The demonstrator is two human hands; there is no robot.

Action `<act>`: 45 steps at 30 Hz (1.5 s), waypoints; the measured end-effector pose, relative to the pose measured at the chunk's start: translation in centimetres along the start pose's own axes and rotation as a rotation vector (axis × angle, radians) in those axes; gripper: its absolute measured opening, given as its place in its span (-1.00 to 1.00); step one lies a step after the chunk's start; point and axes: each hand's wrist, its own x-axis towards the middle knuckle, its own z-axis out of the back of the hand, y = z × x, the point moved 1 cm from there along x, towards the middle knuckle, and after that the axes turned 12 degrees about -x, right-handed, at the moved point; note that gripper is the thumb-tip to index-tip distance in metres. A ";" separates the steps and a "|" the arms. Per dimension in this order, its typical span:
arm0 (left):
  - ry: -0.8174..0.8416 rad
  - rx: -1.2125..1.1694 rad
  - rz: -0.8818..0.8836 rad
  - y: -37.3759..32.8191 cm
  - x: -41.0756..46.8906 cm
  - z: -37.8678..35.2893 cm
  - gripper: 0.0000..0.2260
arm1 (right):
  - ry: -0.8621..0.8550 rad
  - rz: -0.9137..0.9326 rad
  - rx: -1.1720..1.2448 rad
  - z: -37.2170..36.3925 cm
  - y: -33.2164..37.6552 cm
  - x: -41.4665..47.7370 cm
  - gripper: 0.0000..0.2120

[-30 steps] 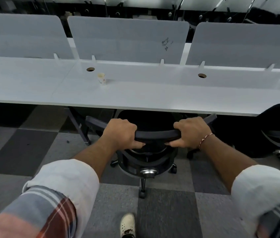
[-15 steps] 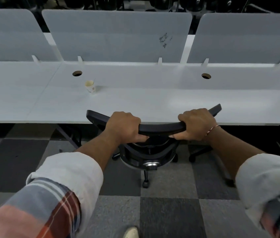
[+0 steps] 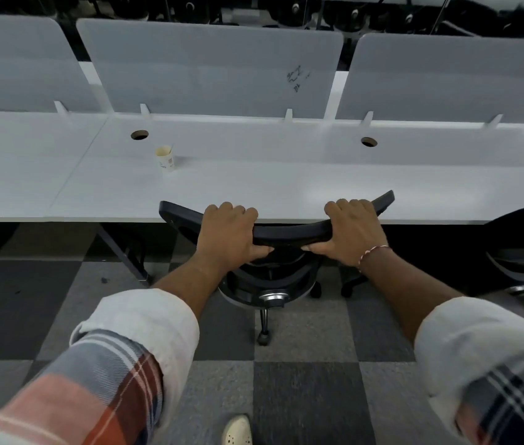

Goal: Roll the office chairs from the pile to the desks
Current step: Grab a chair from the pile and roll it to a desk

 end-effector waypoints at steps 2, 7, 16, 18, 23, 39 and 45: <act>-0.098 -0.035 0.030 -0.6 -1.5 -0.4 -0.42 | 0.015 -0.087 0.022 0.3 1.2 -1.4 -0.22; -0.037 -0.005 0.042 -1.7 -5.8 -1.7 -0.03 | 0.123 -0.176 0.073 0.8 5.4 -5.3 0.08; 0.288 0.018 -0.029 -4.9 -18.1 -4.4 -0.15 | 0.314 -0.098 0.180 1.6 12.0 -17.1 -0.03; 0.315 0.015 -0.007 -5.3 -20.7 -4.5 -0.15 | 0.353 -0.078 0.182 1.9 13.0 -19.3 -0.04; 0.319 -0.012 0.076 -6.1 -27.6 -3.5 -0.10 | 0.386 -0.018 0.162 3.5 15.5 -24.6 0.01; 0.280 -0.080 0.442 0.4 -48.2 -0.1 -0.17 | 0.389 0.375 0.191 8.5 32.2 -28.6 -0.11; 0.241 -0.108 0.577 8.7 -54.0 1.6 -0.20 | 0.394 0.516 0.173 10.1 42.4 -25.8 -0.11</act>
